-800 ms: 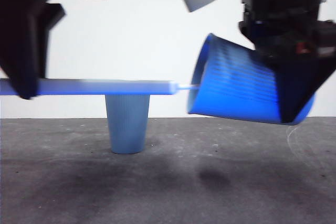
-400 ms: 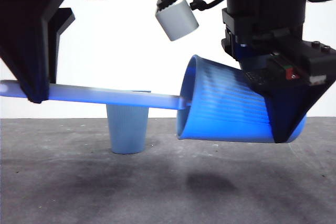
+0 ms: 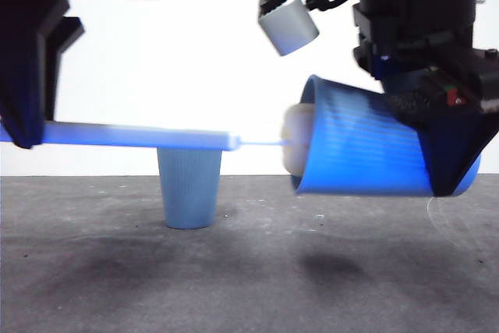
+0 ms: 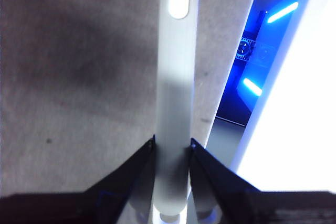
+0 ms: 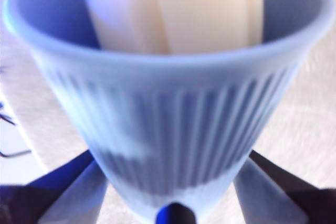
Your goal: Pick up the cup brush,pick up the cup,insert the brush into the cup,clean the cup,put the cup brush back,put the cup back to the fixed position on the table
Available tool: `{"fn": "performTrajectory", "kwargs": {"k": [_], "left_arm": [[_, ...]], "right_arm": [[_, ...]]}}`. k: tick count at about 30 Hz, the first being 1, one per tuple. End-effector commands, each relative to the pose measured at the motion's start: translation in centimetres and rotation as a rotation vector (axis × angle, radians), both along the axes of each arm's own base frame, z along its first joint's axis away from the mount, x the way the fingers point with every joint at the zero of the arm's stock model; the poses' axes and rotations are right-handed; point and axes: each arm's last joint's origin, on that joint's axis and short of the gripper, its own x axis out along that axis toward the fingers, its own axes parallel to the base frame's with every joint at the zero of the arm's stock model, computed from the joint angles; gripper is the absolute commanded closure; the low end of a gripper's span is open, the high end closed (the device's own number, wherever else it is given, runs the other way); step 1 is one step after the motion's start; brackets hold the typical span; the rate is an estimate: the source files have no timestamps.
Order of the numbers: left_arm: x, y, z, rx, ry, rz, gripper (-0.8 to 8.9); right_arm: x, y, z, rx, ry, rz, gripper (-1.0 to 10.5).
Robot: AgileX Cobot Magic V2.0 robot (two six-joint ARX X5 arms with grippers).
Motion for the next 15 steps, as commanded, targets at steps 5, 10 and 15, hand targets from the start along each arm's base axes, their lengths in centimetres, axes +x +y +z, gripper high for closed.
{"fn": "performTrajectory", "kwargs": {"k": [5, 10, 15], "left_arm": [[-0.3, 1.4, 1.1, -0.029, -0.035, 0.066, 8.22], [-0.4, 1.7, 1.4, -0.042, -0.048, 0.072, 8.22], [-0.3, 1.5, 1.5, -0.079, -0.051, 0.063, 8.22]], "right_arm": [[0.9, -2.2, 2.0, 0.072, -0.044, -0.095, 9.6], [0.9, -2.9, 2.8, 0.093, -0.062, -0.094, 9.6], [1.0, -2.7, 2.8, 0.117, -0.06, -0.09, 9.6]]}}
